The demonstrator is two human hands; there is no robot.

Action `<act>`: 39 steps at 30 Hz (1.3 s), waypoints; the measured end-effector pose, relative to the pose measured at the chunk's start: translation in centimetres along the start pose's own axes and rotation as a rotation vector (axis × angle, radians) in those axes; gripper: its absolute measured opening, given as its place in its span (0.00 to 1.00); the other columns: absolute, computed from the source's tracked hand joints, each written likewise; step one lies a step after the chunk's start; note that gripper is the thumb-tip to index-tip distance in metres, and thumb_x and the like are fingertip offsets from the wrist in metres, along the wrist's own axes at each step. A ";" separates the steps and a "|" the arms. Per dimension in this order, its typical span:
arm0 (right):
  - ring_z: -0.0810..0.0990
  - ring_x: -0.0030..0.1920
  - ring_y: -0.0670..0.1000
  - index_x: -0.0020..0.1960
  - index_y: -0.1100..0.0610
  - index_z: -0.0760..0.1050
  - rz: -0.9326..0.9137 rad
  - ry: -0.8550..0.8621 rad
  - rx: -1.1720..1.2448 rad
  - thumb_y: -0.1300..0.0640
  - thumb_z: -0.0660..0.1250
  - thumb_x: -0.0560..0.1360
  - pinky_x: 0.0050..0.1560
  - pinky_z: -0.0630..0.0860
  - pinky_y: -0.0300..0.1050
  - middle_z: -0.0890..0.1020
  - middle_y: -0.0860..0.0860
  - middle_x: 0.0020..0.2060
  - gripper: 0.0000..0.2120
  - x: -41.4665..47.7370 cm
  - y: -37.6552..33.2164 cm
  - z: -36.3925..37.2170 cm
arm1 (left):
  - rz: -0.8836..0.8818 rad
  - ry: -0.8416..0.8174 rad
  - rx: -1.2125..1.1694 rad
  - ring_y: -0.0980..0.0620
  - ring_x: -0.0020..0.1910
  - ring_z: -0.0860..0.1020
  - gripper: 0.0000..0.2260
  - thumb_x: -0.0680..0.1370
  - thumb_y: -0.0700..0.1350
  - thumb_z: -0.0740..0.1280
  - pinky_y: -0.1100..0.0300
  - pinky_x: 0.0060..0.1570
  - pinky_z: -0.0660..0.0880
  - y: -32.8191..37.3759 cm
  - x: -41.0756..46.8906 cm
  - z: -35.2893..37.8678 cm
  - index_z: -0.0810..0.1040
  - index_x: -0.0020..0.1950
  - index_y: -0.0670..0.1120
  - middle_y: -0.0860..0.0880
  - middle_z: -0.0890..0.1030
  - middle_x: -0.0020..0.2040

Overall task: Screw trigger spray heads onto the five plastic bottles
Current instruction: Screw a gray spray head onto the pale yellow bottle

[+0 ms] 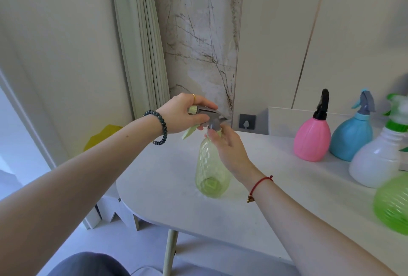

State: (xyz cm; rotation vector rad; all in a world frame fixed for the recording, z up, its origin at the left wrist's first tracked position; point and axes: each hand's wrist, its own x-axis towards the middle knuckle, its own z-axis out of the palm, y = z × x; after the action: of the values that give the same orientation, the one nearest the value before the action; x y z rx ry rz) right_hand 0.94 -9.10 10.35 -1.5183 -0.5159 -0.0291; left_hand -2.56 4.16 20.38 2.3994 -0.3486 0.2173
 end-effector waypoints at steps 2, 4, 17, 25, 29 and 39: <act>0.77 0.47 0.46 0.41 0.48 0.69 -0.007 0.095 -0.036 0.54 0.69 0.71 0.45 0.71 0.36 0.77 0.47 0.43 0.08 0.2 -0.1 0.4 | 0.001 -0.004 0.001 0.65 0.28 0.77 0.11 0.74 0.41 0.65 0.78 0.24 0.65 0.0 0.1 -0.1 0.77 0.51 0.56 0.58 0.81 0.36; 0.76 0.44 0.46 0.39 0.50 0.66 -0.008 0.206 -0.052 0.54 0.73 0.67 0.41 0.70 0.36 0.77 0.47 0.41 0.14 0.3 -0.2 0.8 | 0.007 -0.011 0.014 0.66 0.26 0.75 0.11 0.74 0.41 0.65 0.78 0.24 0.64 -0.1 0.2 -0.1 0.76 0.51 0.56 0.54 0.82 0.37; 0.78 0.48 0.44 0.42 0.50 0.69 -0.021 0.173 -0.026 0.56 0.75 0.65 0.44 0.71 0.33 0.79 0.46 0.44 0.15 0.0 -0.2 0.5 | 0.025 -0.045 0.021 0.67 0.30 0.77 0.11 0.74 0.42 0.65 0.78 0.28 0.67 -0.5 0.6 -0.2 0.76 0.53 0.56 0.59 0.80 0.38; 0.78 0.52 0.49 0.44 0.50 0.72 0.014 0.055 0.015 0.57 0.67 0.73 0.53 0.72 0.43 0.80 0.50 0.48 0.05 0.0 -0.2 0.1 | 0.028 -0.050 -0.003 0.66 0.27 0.76 0.12 0.75 0.40 0.65 0.78 0.26 0.66 -0.5 0.5 -0.2 0.76 0.56 0.52 0.61 0.79 0.33; 0.78 0.50 0.43 0.42 0.50 0.68 0.000 0.141 -0.002 0.56 0.74 0.67 0.46 0.72 0.35 0.79 0.46 0.46 0.14 0.1 -0.1 0.5 | 0.036 -0.050 0.007 0.66 0.27 0.76 0.12 0.75 0.41 0.65 0.78 0.26 0.66 -0.4 0.5 -0.2 0.76 0.56 0.52 0.60 0.79 0.37; 0.78 0.48 0.45 0.41 0.50 0.69 0.033 0.157 -0.023 0.55 0.74 0.66 0.46 0.72 0.38 0.80 0.47 0.44 0.14 0.2 -0.2 0.4 | 0.023 -0.050 -0.013 0.65 0.29 0.77 0.12 0.75 0.41 0.65 0.78 0.27 0.67 -0.5 0.4 -0.1 0.77 0.56 0.52 0.61 0.79 0.36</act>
State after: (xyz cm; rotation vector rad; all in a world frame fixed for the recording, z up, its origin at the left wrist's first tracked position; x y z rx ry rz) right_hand 0.90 -8.64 10.59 -1.5322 -0.3659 -0.1283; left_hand -2.08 4.47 20.24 2.3919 -0.3991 0.1653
